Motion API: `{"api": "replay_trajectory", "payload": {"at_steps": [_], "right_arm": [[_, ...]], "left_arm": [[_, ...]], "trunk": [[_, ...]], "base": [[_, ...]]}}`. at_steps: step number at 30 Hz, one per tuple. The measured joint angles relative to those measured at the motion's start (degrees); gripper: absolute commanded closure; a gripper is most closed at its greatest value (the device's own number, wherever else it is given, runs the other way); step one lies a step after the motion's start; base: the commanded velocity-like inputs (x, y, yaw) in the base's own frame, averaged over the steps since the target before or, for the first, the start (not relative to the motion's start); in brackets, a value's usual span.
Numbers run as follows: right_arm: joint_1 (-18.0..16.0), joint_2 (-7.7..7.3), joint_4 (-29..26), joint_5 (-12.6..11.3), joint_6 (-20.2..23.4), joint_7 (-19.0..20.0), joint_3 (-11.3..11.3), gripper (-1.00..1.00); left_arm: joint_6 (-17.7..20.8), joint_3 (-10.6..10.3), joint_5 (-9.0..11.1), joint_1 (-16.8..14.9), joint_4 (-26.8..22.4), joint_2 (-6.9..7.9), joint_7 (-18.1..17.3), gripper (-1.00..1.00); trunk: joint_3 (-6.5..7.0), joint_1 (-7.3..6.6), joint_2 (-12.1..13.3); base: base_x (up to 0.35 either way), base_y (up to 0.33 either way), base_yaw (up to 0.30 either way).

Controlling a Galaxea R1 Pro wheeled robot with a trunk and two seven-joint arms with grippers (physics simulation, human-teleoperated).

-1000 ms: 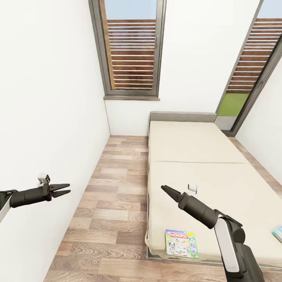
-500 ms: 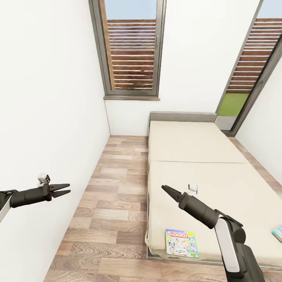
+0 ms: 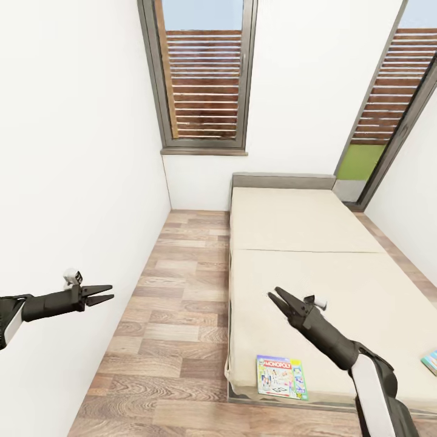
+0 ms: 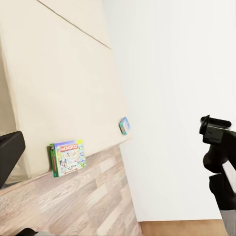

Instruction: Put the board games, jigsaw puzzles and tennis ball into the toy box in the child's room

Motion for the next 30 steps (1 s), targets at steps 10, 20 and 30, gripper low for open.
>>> {"api": "replay_trajectory", "payload": {"at_steps": [10, 20, 30], "right_arm": [[10.76, -0.24, 1.85, -2.45, 5.56, 0.57, -9.9, -1.0], [17.68, -4.42, 21.25, -1.27, 0.11, 1.16, -12.45, -1.0], [12.78, -10.62, 51.15, 0.23, -17.8, 0.77, -12.2, -1.0]], "left_arm": [[-0.01, 0.09, 0.01, -0.02, -0.06, -0.36, 0.0, -1.0], [0.04, 0.13, 0.03, -0.02, -0.04, -0.33, 0.0, -1.0], [0.09, 0.01, 0.13, -0.01, -0.29, -0.45, 0.0, -1.0]], "trunk": [[-0.01, -0.01, -0.01], [-0.01, 0.0, -0.01], [0.0, 0.0, 0.0]], "base": [[0.0, 0.0, 0.0], [0.0, 0.0, 0.0], [0.0, 0.0, 0.0]]}}
